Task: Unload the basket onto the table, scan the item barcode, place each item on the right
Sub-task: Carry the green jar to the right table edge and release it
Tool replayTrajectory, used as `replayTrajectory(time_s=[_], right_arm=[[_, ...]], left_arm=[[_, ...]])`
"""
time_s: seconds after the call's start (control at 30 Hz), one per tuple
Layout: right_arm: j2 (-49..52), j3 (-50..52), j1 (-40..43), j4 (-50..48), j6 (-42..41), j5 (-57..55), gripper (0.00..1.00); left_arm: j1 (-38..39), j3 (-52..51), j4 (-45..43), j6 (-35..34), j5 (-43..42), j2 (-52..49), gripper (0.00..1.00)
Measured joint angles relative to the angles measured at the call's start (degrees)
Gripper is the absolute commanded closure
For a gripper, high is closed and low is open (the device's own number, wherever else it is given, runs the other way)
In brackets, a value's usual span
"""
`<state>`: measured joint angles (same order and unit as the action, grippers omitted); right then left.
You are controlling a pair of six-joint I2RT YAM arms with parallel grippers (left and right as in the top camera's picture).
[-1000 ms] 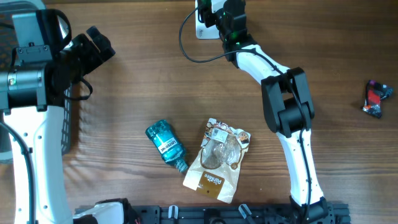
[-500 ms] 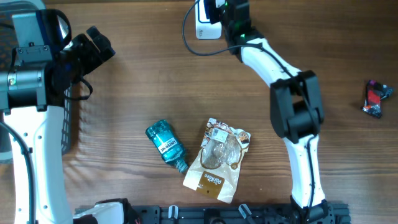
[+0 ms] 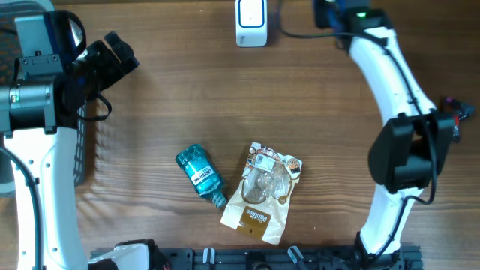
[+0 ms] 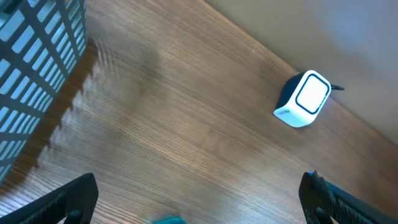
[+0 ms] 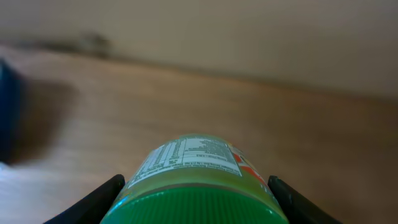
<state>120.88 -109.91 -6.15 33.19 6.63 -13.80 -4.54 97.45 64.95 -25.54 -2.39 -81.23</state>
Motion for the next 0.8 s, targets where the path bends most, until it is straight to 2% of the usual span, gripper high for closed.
replayTrajectory(time_s=[0.13,0.3,0.53,0.57,0.7,0.8], right_arm=[[0.0,0.0,7.32,4.2,-0.15,-0.22,0.72],[1.05,0.0,17.49,5.7,-2.58,0.5,0.71],[13.4,0.02,32.09,9.51,-7.23,6.82,0.66],[14.36,-0.26,33.4,9.7,-7.89,8.11,0.62],[14.67,-0.57,36.89,9.55,-10.1,10.16,0.33],[14.67,-0.63,38.36,10.27,-10.73,12.15,0.0]], left_arm=[[0.0,0.0,0.0,0.0,0.0,0.0,0.0],[0.0,0.0,0.0,0.0,0.0,0.0,0.0],[0.0,0.0,-0.02,0.0,0.0,0.0,0.0],[0.0,0.0,0.0,0.0,0.0,0.0,0.0],[0.0,0.0,-0.04,0.0,0.0,0.0,0.0],[0.0,0.0,-0.02,0.0,0.0,0.0,0.0]])
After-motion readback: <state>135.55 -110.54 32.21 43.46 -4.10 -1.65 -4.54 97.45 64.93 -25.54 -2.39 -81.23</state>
